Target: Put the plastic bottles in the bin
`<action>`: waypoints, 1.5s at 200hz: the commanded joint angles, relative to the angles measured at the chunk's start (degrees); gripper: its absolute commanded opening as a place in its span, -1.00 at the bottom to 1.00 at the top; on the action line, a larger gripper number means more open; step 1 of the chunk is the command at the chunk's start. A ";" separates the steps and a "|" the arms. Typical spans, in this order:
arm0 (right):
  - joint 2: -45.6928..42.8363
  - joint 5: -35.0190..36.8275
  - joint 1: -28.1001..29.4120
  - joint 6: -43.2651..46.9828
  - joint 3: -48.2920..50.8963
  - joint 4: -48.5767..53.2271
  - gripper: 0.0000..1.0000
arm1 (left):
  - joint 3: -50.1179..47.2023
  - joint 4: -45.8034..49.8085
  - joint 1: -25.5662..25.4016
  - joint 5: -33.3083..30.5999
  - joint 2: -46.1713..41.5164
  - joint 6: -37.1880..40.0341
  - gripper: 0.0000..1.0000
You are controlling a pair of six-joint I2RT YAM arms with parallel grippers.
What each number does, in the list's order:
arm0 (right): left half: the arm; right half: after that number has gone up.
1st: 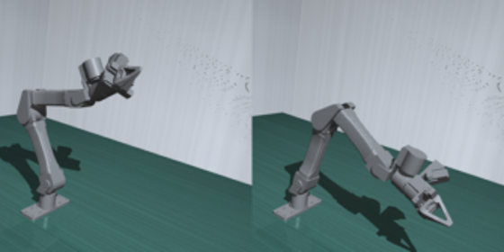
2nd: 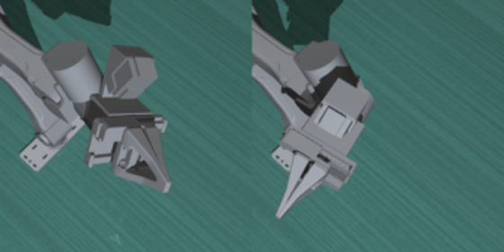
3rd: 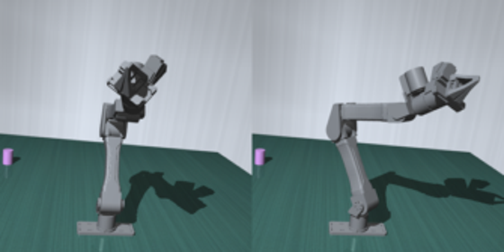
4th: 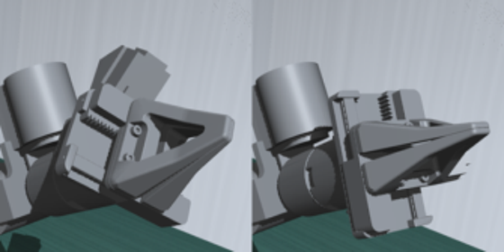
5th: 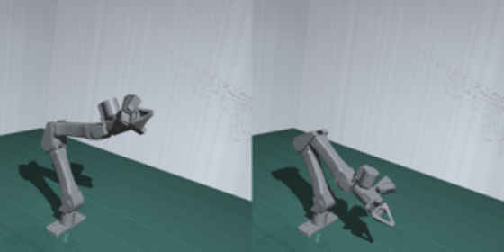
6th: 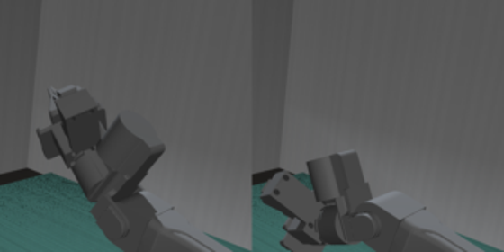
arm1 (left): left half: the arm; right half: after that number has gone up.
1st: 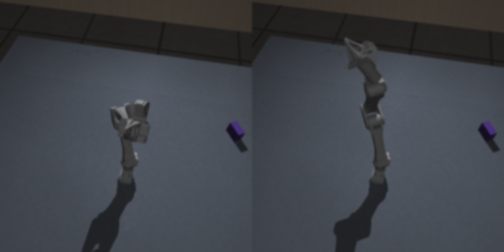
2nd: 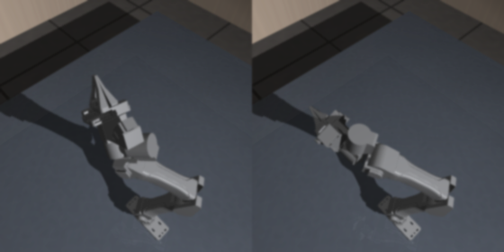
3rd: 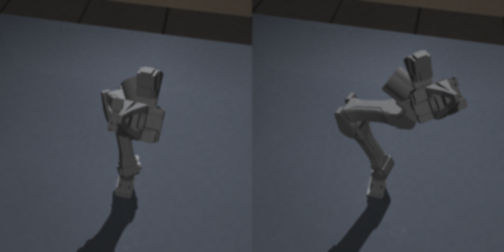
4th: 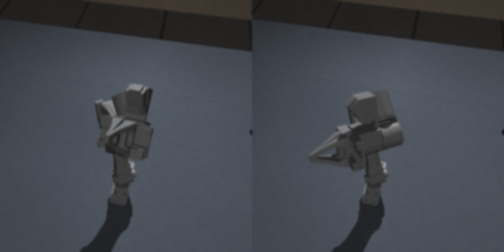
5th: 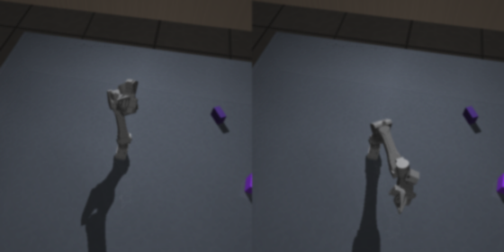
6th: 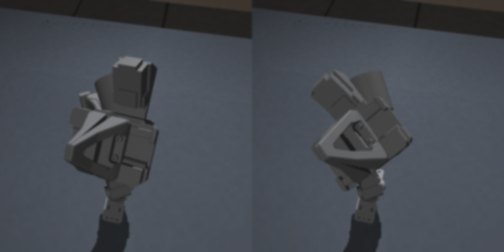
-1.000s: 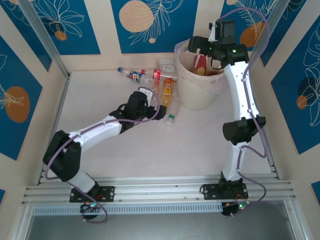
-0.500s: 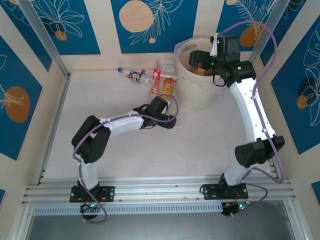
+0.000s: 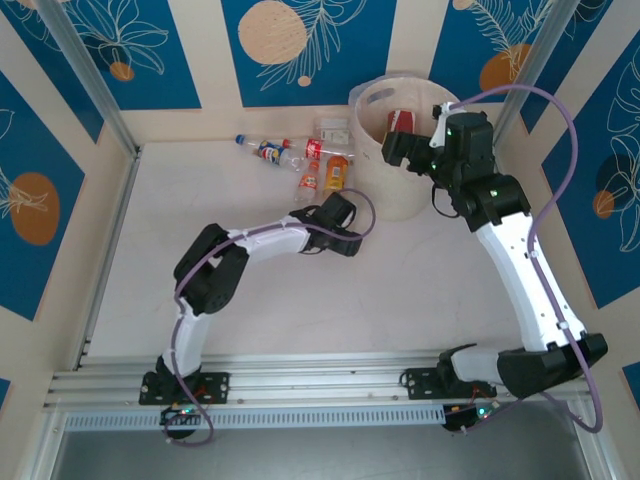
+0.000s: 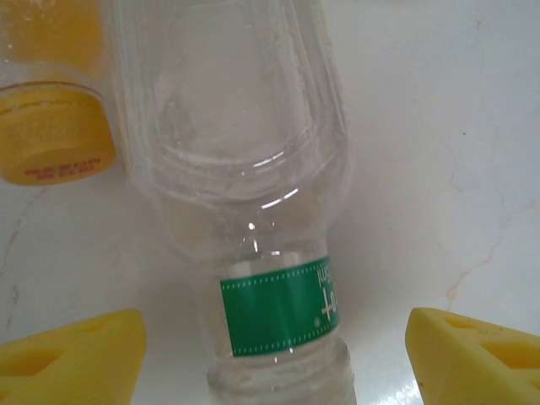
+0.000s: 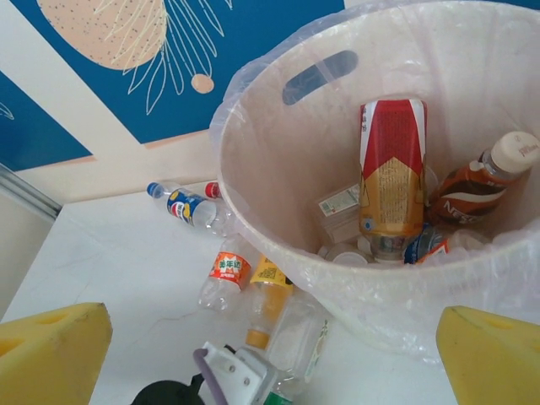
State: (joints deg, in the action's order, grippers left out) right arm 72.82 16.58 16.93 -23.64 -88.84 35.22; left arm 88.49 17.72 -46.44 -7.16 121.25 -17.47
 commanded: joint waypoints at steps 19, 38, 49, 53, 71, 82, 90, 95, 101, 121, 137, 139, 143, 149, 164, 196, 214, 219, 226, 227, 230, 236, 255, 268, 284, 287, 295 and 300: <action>-2.56 1.91 0.74 -2.10 2.09 -2.36 0.99 | 3.27 3.75 -0.37 -2.62 3.25 1.05 0.56; -2.66 2.12 1.06 -2.07 2.40 -2.18 0.98 | 3.51 3.65 -0.34 -3.19 4.10 1.07 0.46; -2.76 2.14 1.20 -2.28 2.89 -2.25 0.99 | 3.78 3.65 -0.41 -3.34 4.56 1.10 0.41; -2.80 2.14 1.22 -2.40 3.11 -2.26 0.99 | 3.86 3.60 -0.41 -3.46 4.65 1.05 0.40; -3.14 2.07 1.50 -2.81 4.21 -2.69 0.98 | 3.97 3.38 -0.66 -4.55 4.99 1.49 0.29; -3.20 2.12 1.62 -3.14 4.68 -2.70 0.99 | 3.97 3.16 -0.67 -4.70 5.05 1.51 0.20; -3.22 1.99 1.70 -3.32 4.97 -2.70 0.99 | 3.91 3.07 -0.62 -4.71 4.96 1.56 0.15; -3.17 1.95 1.79 -3.42 5.12 -2.70 0.99 | 3.84 2.99 -0.67 -4.70 4.80 1.57 0.11; -3.16 1.80 1.94 -3.43 5.29 -2.78 0.98 | 3.59 2.80 -0.70 -4.71 4.44 1.67 0.05; -2.80 1.56 2.28 -3.67 5.62 -2.45 0.99 | 1.54 0.93 -0.78 -4.75 2.42 1.86 -0.07; -2.41 1.08 2.32 -4.34 5.64 -2.09 0.99 | -0.55 -0.32 -0.77 -5.21 0.25 1.88 -0.11; -2.39 0.95 2.32 -4.43 5.61 -2.04 0.99 | -0.83 -0.53 -0.81 -5.29 -0.06 1.84 -0.13; -2.30 0.71 2.32 -4.63 5.67 -2.00 0.99 | -1.54 -1.02 -0.83 -5.32 -0.79 1.85 -0.15; -2.17 0.28 2.32 -5.03 5.72 -1.97 0.99 | -2.92 -1.90 -0.82 -5.32 -2.06 1.83 -0.16; -1.56 -1.18 2.32 -5.73 5.61 -1.91 0.98 | -6.76 -4.69 -0.83 -5.14 -5.62 1.75 -0.18; 0.06 -3.72 2.32 -7.11 5.74 -2.16 0.99 | -16.89 -12.24 -0.84 -5.32 -14.90 1.96 -0.32; 0.76 -5.25 2.32 -8.24 6.20 -2.38 0.98 | -22.54 -16.26 -0.84 -5.83 -20.38 1.93 -0.37; 0.91 -6.03 2.32 -8.53 6.42 -2.59 0.99 | -24.01 -17.25 -0.84 -5.93 -21.80 1.93 -0.37; 1.10 -7.32 2.32 -9.07 6.69 -2.99 0.99 | -26.10 -18.80 -0.85 -6.02 -23.95 2.00 -0.37; 1.14 -7.47 2.32 -9.15 6.72 -3.07 0.99 | -26.36 -19.00 -0.85 -6.02 -24.26 2.00 -0.37; 1.29 -7.99 2.32 -9.34 6.86 -3.30 0.99 | -27.27 -19.67 -0.83 -6.03 -25.17 1.94 -0.37; 1.43 -8.88 2.36 -9.78 7.29 -3.76 0.99 | -29.01 -20.94 -0.84 -6.19 -26.93 1.92 -0.37; 2.21 -10.77 2.41 -11.73 8.26 -4.17 0.99 | -33.80 -24.88 -0.84 -6.46 -32.25 2.09 -0.37; 2.74 -12.31 2.57 -13.14 9.15 -4.68 0.98 | -36.71 -27.51 -0.83 -6.36 -35.65 2.52 -0.37; 3.03 -14.74 3.37 -14.44 10.90 -6.65 0.99 | -39.44 -30.30 -0.87 -5.55 -39.27 3.37 -0.37; 3.10 -15.20 3.60 -14.56 11.22 -7.10 0.99 | -39.78 -30.74 -0.89 -5.42 -39.93 3.54 -0.37; 3.15 -16.43 4.22 -14.75 12.03 -8.51 0.99 | -40.54 -31.65 -0.84 -4.75 -41.37 4.11 -0.37; 3.22 -17.13 4.63 -14.77 12.38 -9.19 0.98 | -40.88 -32.00 -0.80 -4.31 -42.11 4.44 -0.37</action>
State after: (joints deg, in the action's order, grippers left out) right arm 75.59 5.17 19.79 -35.70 -78.37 30.26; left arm 49.63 -7.14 -46.78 -12.49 83.57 -15.46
